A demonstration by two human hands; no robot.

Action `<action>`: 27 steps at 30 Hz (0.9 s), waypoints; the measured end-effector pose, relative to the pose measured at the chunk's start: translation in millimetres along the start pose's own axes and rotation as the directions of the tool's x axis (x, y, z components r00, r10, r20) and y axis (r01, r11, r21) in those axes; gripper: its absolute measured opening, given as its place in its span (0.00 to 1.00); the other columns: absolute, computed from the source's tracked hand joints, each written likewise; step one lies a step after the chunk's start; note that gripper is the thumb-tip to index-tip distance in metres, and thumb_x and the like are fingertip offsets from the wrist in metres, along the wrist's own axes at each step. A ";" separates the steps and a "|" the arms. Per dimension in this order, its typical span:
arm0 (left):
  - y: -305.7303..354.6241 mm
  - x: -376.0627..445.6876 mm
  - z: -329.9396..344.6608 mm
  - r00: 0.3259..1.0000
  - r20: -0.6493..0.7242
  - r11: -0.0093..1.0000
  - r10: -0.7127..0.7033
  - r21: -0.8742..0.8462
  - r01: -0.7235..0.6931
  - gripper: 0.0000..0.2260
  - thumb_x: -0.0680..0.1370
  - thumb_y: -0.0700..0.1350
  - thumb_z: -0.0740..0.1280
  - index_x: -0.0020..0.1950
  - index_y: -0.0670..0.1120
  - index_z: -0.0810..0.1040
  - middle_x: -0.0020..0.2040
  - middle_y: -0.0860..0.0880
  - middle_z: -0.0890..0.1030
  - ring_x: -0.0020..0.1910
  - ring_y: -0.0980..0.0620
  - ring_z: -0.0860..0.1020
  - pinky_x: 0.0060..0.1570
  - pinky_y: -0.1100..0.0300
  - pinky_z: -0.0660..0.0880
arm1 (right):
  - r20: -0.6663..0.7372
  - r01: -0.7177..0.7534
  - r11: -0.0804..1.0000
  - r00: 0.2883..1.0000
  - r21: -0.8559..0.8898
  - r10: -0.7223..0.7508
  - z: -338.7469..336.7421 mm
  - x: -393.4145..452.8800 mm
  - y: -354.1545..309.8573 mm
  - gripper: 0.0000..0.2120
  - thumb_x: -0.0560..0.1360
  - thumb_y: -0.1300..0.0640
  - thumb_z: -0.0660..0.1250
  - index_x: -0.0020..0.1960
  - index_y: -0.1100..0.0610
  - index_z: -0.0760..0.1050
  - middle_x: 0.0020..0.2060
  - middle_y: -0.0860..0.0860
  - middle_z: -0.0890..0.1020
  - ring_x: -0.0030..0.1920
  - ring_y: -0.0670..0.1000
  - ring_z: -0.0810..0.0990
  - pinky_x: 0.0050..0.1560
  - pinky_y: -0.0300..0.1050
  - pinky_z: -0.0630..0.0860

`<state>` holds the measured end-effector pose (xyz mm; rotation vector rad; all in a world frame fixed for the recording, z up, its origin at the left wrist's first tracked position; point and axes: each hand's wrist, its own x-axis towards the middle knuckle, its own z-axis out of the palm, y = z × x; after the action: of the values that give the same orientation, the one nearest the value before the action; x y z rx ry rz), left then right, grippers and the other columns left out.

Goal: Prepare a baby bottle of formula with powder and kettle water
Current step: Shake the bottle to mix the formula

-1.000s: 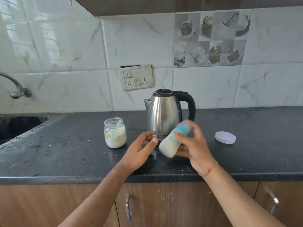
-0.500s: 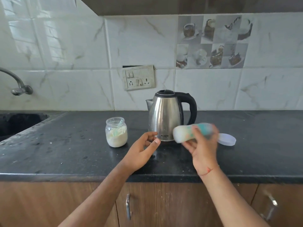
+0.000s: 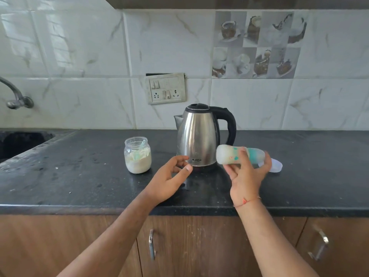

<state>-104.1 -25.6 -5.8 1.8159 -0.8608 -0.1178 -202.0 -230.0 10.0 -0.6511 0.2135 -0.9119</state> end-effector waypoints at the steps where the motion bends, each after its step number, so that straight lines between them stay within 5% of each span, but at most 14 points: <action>1: -0.6 -0.2 0.4 1.000 0.009 1.000 0.000 0.004 0.000 0.19 0.86 0.57 0.67 0.76 0.56 0.74 0.62 0.56 0.84 0.61 0.59 0.81 0.56 0.71 0.77 | 0.089 -0.047 0.994 0.994 -0.101 0.056 1.1 -3.4 -0.2 0.30 0.79 0.61 0.76 0.74 0.44 0.68 0.64 0.54 0.81 0.58 0.61 0.88 0.45 0.57 0.87; 3: 0.3 -0.3 0.7 1.000 0.016 1.000 0.001 0.014 -0.002 0.19 0.86 0.55 0.67 0.76 0.55 0.74 0.62 0.56 0.84 0.61 0.58 0.81 0.55 0.71 0.77 | 0.145 -0.189 0.965 0.966 -0.180 0.216 4.2 -6.6 2.4 0.30 0.77 0.61 0.78 0.73 0.43 0.71 0.60 0.55 0.83 0.54 0.59 0.89 0.44 0.58 0.88; 6: 1.5 -0.5 -0.3 1.000 0.011 1.000 -0.005 0.012 0.005 0.18 0.86 0.56 0.67 0.76 0.57 0.74 0.62 0.55 0.84 0.61 0.61 0.81 0.54 0.73 0.76 | -0.057 0.066 0.997 0.996 -0.033 -0.068 4.0 -2.8 6.8 0.31 0.78 0.60 0.77 0.74 0.43 0.67 0.66 0.54 0.78 0.62 0.61 0.85 0.45 0.58 0.87; 7: 1.1 -0.1 0.2 1.000 0.013 1.000 -0.005 0.014 0.005 0.18 0.86 0.56 0.67 0.75 0.57 0.74 0.62 0.55 0.84 0.61 0.61 0.81 0.55 0.72 0.76 | -0.100 0.057 0.998 0.994 0.027 -0.054 1.7 1.2 8.0 0.31 0.79 0.61 0.77 0.74 0.43 0.66 0.67 0.54 0.77 0.63 0.62 0.85 0.44 0.58 0.87; 11: 0.0 0.7 0.4 0.999 0.033 0.999 -0.006 0.033 0.004 0.19 0.85 0.57 0.67 0.76 0.57 0.74 0.63 0.57 0.84 0.64 0.58 0.81 0.60 0.65 0.78 | 0.140 -0.214 0.962 0.961 -0.172 0.239 8.7 -9.0 3.8 0.27 0.77 0.62 0.78 0.70 0.44 0.73 0.59 0.56 0.84 0.54 0.60 0.89 0.41 0.56 0.87; 14: 1.0 1.9 -1.0 1.000 0.019 1.000 -0.003 0.021 0.003 0.20 0.85 0.58 0.66 0.77 0.56 0.74 0.62 0.57 0.84 0.63 0.59 0.81 0.64 0.62 0.77 | -0.053 0.061 0.998 0.997 -0.011 -0.062 1.2 -1.1 4.0 0.27 0.79 0.60 0.77 0.71 0.46 0.69 0.65 0.54 0.80 0.61 0.61 0.86 0.44 0.57 0.87; 15: 0.3 1.7 -0.1 1.000 0.015 1.000 0.001 0.027 -0.002 0.21 0.85 0.59 0.66 0.77 0.56 0.74 0.62 0.57 0.84 0.63 0.59 0.81 0.63 0.63 0.77 | -0.083 0.040 0.998 0.996 0.057 -0.035 0.5 1.6 3.9 0.29 0.79 0.59 0.77 0.73 0.46 0.67 0.66 0.53 0.78 0.62 0.61 0.86 0.46 0.57 0.87; 19: -2.7 2.9 0.9 1.000 0.026 0.999 -0.002 0.034 0.001 0.19 0.86 0.57 0.66 0.77 0.57 0.73 0.63 0.58 0.84 0.64 0.58 0.81 0.58 0.69 0.77 | 0.130 -0.245 0.962 0.957 -0.122 0.261 9.5 -6.7 4.7 0.30 0.76 0.59 0.80 0.72 0.42 0.72 0.62 0.55 0.81 0.56 0.58 0.89 0.44 0.56 0.88; 22: -1.9 3.2 -0.4 1.000 0.016 1.000 -0.003 0.022 0.003 0.20 0.86 0.58 0.66 0.77 0.56 0.74 0.63 0.57 0.84 0.64 0.59 0.81 0.58 0.68 0.76 | -0.064 0.066 0.998 0.996 0.000 -0.066 1.7 1.8 5.8 0.30 0.79 0.61 0.77 0.74 0.46 0.67 0.65 0.52 0.78 0.64 0.61 0.85 0.43 0.55 0.87; 23: -2.5 3.0 0.4 1.000 0.018 1.000 0.004 0.020 -0.005 0.21 0.85 0.59 0.66 0.77 0.56 0.73 0.63 0.57 0.84 0.65 0.59 0.81 0.59 0.67 0.76 | -0.092 0.040 0.997 0.995 0.062 -0.034 1.3 4.2 4.5 0.29 0.79 0.61 0.76 0.73 0.46 0.66 0.65 0.51 0.77 0.64 0.61 0.84 0.42 0.54 0.87; 25: -5.6 4.3 0.3 0.999 0.036 1.000 0.003 0.014 -0.003 0.21 0.85 0.59 0.66 0.78 0.56 0.73 0.64 0.57 0.83 0.65 0.58 0.80 0.59 0.66 0.77 | 0.092 -0.124 0.991 0.987 -0.047 0.128 7.3 -4.0 2.2 0.27 0.79 0.61 0.77 0.71 0.45 0.70 0.64 0.53 0.80 0.59 0.60 0.87 0.42 0.54 0.87; 27: -6.2 5.3 0.4 0.999 0.042 1.000 0.001 0.012 -0.002 0.22 0.86 0.58 0.66 0.79 0.55 0.72 0.64 0.57 0.83 0.65 0.57 0.80 0.56 0.69 0.78 | 0.133 -0.216 0.960 0.961 -0.177 0.241 8.1 -5.3 6.1 0.29 0.77 0.60 0.79 0.72 0.44 0.72 0.62 0.54 0.82 0.55 0.58 0.89 0.43 0.55 0.87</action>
<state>-97.3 -28.1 -9.6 1.8293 -0.8944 -0.1507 -197.6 -219.6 12.1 -0.8248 0.2212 -0.6223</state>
